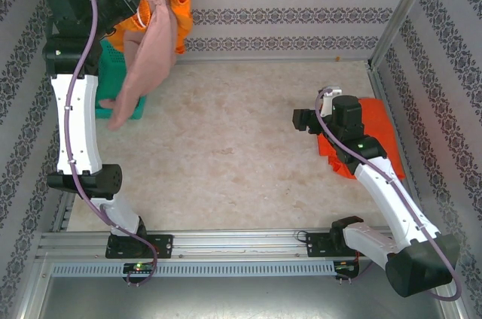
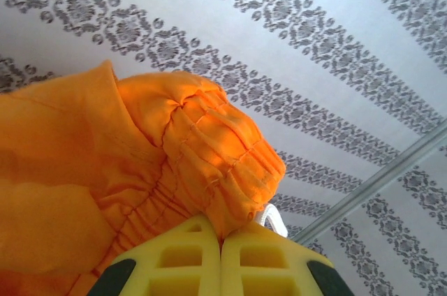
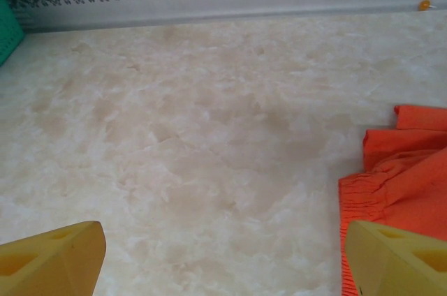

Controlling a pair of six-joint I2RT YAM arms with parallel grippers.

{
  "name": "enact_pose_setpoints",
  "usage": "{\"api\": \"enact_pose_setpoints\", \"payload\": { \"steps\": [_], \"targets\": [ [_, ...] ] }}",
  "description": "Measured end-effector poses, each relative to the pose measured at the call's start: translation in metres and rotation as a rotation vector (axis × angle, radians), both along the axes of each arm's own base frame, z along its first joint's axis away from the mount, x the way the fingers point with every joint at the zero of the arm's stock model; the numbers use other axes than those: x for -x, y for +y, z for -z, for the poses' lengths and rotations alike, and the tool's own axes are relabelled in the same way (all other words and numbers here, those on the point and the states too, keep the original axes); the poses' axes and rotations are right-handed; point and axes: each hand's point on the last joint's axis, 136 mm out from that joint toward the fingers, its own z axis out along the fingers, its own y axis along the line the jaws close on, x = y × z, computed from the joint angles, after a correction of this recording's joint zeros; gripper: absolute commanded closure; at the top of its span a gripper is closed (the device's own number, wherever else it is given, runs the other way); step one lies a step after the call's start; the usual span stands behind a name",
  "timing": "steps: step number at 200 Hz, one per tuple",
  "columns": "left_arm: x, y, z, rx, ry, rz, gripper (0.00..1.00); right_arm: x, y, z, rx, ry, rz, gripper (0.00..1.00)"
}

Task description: Fold and stack the shorts

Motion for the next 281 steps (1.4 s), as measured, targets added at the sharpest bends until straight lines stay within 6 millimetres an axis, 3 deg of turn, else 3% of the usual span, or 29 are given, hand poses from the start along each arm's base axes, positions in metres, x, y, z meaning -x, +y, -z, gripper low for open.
{"api": "enact_pose_setpoints", "payload": {
  "steps": [20,55,80,101,119,135,144,167,175,200,237,281],
  "targets": [
    [-0.005,0.006,0.009,-0.034,0.020,-0.038,1.00,0.000,0.006,-0.001,-0.037,0.002,-0.015,0.12],
    [-0.027,0.039,0.050,-0.116,0.132,-0.169,1.00,0.000,0.014,0.006,-0.079,0.025,-0.042,0.13],
    [-0.039,0.098,0.072,-0.131,0.207,-0.308,1.00,0.000,0.020,0.005,-0.102,0.022,-0.057,0.15],
    [-0.041,0.150,0.072,-0.134,0.213,-0.433,1.00,-0.001,0.024,0.003,-0.119,0.013,-0.071,0.15],
    [-0.033,0.182,0.068,-0.128,0.210,-0.512,1.00,-0.001,0.031,0.001,-0.131,0.008,-0.089,0.15],
    [-0.027,0.197,0.063,-0.124,0.198,-0.556,0.96,-0.001,0.038,0.000,-0.142,0.007,-0.104,0.16],
    [-0.026,0.197,0.061,-0.120,0.192,-0.559,0.89,-0.001,0.042,0.000,-0.146,0.006,-0.113,0.15],
    [-0.030,0.187,0.062,-0.110,0.191,-0.511,0.58,-0.002,0.052,0.004,-0.151,0.016,-0.136,0.09],
    [-0.032,0.179,0.064,-0.111,0.194,-0.478,0.46,-0.002,0.055,0.007,-0.149,0.025,-0.145,0.08],
    [-0.044,0.147,0.086,-0.167,0.247,-0.357,0.27,-0.002,0.062,0.018,-0.146,0.058,-0.164,0.05],
    [-0.052,0.110,0.153,-0.276,0.438,-0.249,0.14,-0.001,0.063,0.022,-0.145,0.067,-0.170,0.04],
    [-0.032,0.130,0.224,-0.325,0.644,-0.292,0.10,0.007,0.062,0.039,-0.138,0.103,-0.172,0.04]
  ]
}}
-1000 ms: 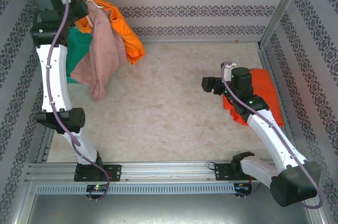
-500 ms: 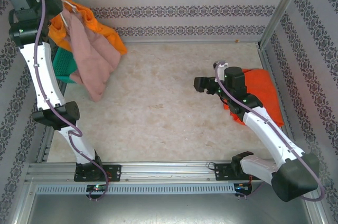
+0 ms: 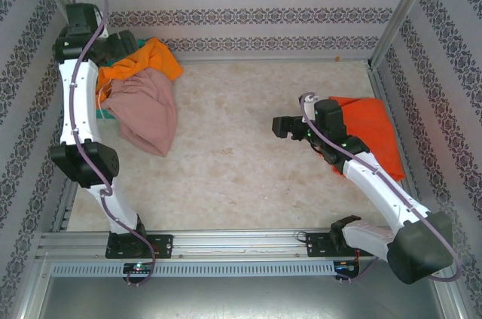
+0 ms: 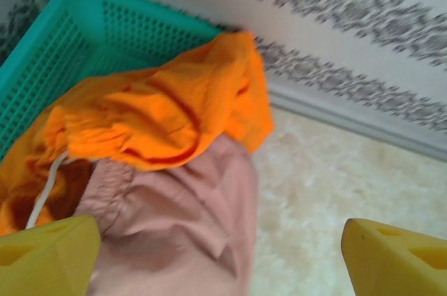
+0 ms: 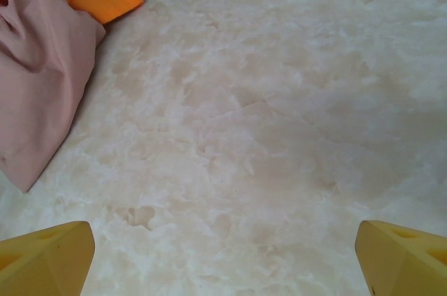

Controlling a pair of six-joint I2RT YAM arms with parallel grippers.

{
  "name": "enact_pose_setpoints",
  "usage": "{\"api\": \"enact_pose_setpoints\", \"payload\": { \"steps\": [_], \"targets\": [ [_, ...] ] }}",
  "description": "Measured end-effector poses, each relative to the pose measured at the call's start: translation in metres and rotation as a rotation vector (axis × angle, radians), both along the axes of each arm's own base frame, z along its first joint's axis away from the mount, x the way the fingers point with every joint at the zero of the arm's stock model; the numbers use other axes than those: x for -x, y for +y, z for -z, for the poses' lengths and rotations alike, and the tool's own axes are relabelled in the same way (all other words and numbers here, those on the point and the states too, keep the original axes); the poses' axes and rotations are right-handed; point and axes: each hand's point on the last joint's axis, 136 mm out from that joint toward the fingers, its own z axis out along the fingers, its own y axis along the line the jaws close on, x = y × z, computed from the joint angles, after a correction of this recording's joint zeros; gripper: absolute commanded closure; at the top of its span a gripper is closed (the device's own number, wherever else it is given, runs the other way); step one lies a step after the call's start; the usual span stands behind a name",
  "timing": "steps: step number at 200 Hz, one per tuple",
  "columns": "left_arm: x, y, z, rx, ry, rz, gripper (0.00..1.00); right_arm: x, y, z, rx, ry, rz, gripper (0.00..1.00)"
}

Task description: Fold and stack the shorts

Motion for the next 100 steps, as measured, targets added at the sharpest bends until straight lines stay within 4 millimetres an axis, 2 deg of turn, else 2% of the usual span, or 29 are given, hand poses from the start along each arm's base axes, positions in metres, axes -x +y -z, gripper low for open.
{"api": "enact_pose_setpoints", "payload": {
  "steps": [28,55,76,100],
  "targets": [
    [-0.001,0.012,0.015,-0.017,0.036,-0.019,0.10,0.005,0.000,0.014,0.007,0.032,-0.005,0.04],
    [-0.026,0.019,0.032,-0.015,0.056,-0.021,0.11,0.005,-0.001,0.020,0.013,0.046,-0.006,0.03],
    [-0.050,0.025,0.061,0.004,0.097,-0.030,0.10,0.006,-0.001,0.027,0.020,0.059,-0.007,0.03],
    [-0.071,0.029,0.105,0.046,0.161,-0.052,0.12,0.006,-0.001,0.037,0.029,0.082,-0.008,0.03]
  ]
}}
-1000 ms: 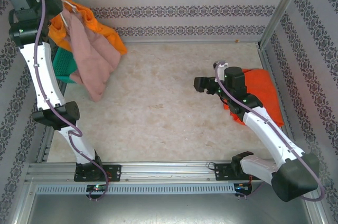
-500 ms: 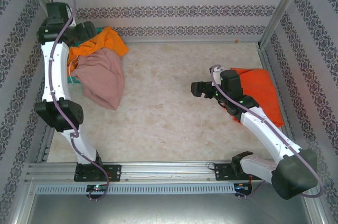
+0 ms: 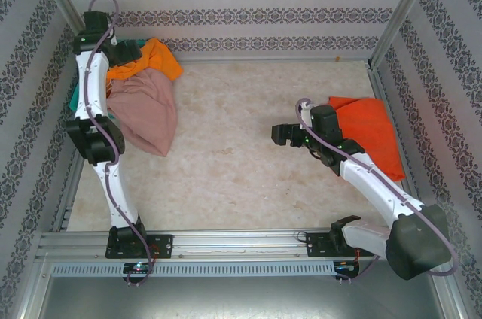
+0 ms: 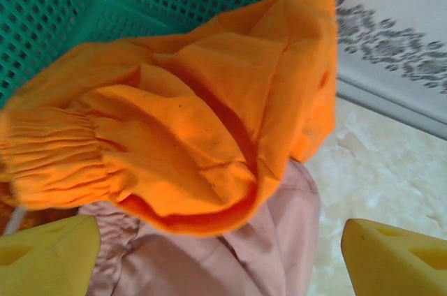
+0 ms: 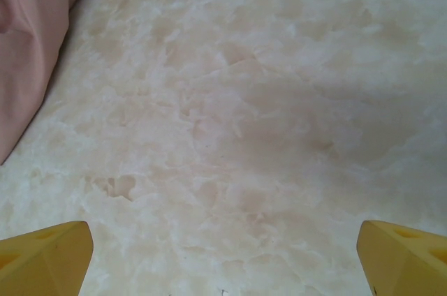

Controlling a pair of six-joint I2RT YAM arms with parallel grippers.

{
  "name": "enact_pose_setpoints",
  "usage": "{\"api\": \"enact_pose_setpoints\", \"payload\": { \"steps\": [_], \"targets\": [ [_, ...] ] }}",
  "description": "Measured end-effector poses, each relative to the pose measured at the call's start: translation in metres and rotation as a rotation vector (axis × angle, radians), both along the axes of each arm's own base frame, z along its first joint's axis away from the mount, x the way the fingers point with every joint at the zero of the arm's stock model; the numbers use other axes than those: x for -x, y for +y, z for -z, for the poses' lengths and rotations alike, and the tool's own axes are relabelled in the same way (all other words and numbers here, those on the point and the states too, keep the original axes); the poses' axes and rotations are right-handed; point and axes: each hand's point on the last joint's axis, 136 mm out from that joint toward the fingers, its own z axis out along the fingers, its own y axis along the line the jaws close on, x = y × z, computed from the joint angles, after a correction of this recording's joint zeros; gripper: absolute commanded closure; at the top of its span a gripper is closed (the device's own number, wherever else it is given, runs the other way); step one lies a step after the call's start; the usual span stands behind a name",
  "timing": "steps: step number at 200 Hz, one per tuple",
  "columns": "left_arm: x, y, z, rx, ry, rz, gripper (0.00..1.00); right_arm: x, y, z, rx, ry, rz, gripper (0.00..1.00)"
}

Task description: Fold and stack the shorts

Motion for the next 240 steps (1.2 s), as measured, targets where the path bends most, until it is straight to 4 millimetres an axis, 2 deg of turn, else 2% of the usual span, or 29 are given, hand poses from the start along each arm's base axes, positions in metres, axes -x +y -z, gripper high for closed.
{"api": "enact_pose_setpoints", "payload": {
  "steps": [28,55,114,153,172,198,222,240],
  "targets": [
    [-0.009,0.000,0.037,0.061,0.056,-0.038,0.19,0.000,0.000,0.012,0.013,0.030,-0.003,0.03],
    [-0.016,-0.001,0.048,0.102,0.055,-0.074,0.33,0.000,0.000,0.018,0.022,0.046,-0.004,0.03],
    [-0.033,-0.002,0.045,0.169,-0.016,-0.122,1.00,0.000,0.000,0.021,0.027,0.052,-0.006,0.03],
    [-0.045,-0.006,0.032,0.205,-0.078,-0.110,1.00,0.001,-0.001,0.026,0.035,0.058,-0.011,0.03],
    [-0.048,-0.006,0.017,0.207,-0.117,-0.108,1.00,0.002,-0.001,0.026,0.038,0.057,-0.013,0.03],
    [-0.059,-0.003,-0.023,0.200,-0.238,-0.110,1.00,0.002,-0.001,0.025,0.037,0.053,-0.013,0.03],
    [-0.063,-0.002,-0.076,0.213,-0.389,-0.124,1.00,0.001,-0.001,0.015,0.029,0.022,-0.009,0.04],
    [-0.063,-0.003,-0.131,0.228,-0.543,-0.131,1.00,0.000,-0.002,0.004,0.018,-0.015,-0.006,0.04]
  ]
}}
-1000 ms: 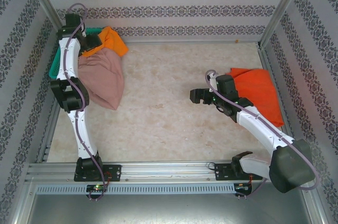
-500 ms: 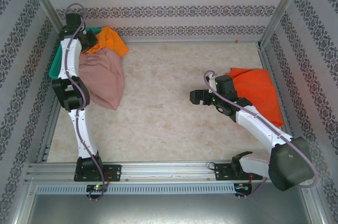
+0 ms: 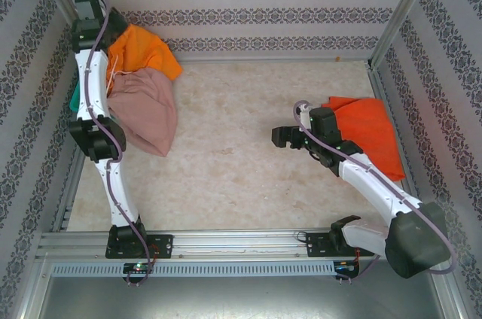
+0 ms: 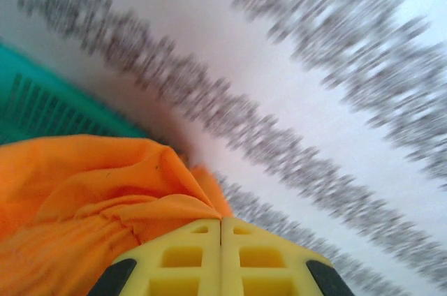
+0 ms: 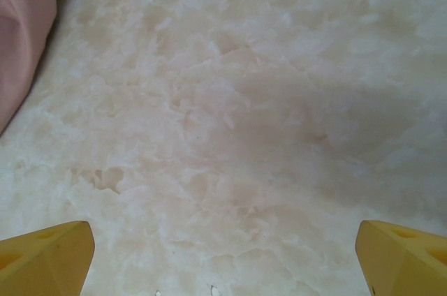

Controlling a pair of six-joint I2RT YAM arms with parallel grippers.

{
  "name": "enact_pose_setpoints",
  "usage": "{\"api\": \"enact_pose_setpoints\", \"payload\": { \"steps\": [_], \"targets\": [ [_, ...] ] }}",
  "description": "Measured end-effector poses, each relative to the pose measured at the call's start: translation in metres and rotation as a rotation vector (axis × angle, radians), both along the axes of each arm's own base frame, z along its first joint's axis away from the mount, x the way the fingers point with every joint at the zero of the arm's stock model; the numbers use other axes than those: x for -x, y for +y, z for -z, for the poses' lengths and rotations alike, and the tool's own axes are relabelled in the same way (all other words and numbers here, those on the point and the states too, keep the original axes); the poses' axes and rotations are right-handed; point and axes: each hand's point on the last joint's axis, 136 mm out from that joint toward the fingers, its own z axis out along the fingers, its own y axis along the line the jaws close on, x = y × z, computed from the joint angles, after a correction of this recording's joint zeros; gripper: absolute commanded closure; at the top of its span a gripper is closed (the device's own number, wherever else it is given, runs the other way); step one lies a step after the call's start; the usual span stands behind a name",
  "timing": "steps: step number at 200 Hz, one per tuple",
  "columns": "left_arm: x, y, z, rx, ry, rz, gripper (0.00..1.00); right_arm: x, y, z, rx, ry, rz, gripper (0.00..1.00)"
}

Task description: Fold and stack the shorts

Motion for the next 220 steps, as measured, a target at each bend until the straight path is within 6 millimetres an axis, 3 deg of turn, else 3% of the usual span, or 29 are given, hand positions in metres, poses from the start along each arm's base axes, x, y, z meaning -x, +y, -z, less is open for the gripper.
{"api": "enact_pose_setpoints", "payload": {
  "steps": [27,53,75,103,119,131,137,145,157,172,183,194,207,220],
  "targets": [
    [0.011,-0.009,-0.100,0.004,-0.277,-0.005,1.00,-0.003,-0.001,-0.017,-0.025,-0.055,0.018,0.05],
    [0.039,-0.041,-0.187,0.022,-0.519,0.054,1.00,-0.004,-0.005,-0.036,-0.046,-0.122,0.044,0.06],
    [0.069,-0.097,-0.241,0.028,-0.662,0.177,1.00,-0.001,-0.013,-0.051,-0.058,-0.182,0.074,0.06],
    [0.105,-0.191,-0.273,0.038,-0.744,0.413,1.00,0.002,-0.031,-0.069,-0.074,-0.251,0.137,0.06],
    [0.120,-0.243,-0.274,0.052,-0.749,0.559,1.00,0.004,-0.043,-0.076,-0.082,-0.278,0.178,0.05],
    [0.128,-0.278,-0.266,0.066,-0.730,0.665,0.89,0.006,-0.050,-0.080,-0.086,-0.292,0.200,0.03],
    [0.131,-0.294,-0.261,0.066,-0.717,0.714,0.77,0.007,-0.054,-0.081,-0.091,-0.298,0.211,0.03],
    [0.135,-0.314,-0.252,0.060,-0.695,0.776,0.44,0.008,-0.057,-0.084,-0.096,-0.306,0.222,0.02],
    [0.140,-0.342,-0.233,0.034,-0.645,0.860,0.03,0.012,-0.061,-0.085,-0.102,-0.311,0.235,0.02],
    [0.142,-0.365,-0.203,-0.025,-0.547,0.910,0.00,0.016,-0.064,-0.088,-0.108,-0.322,0.241,0.03],
    [0.140,-0.370,-0.180,-0.084,-0.471,0.898,0.00,0.020,-0.065,-0.090,-0.111,-0.330,0.241,0.02],
    [0.133,-0.361,-0.158,-0.151,-0.384,0.843,0.00,0.023,-0.065,-0.092,-0.115,-0.338,0.239,0.02],
    [0.127,-0.335,-0.133,-0.234,-0.269,0.741,0.00,0.025,-0.065,-0.093,-0.119,-0.344,0.234,0.02],
    [0.127,-0.296,-0.110,-0.296,-0.151,0.636,0.00,0.027,-0.064,-0.089,-0.121,-0.338,0.228,0.02]
  ]
}}
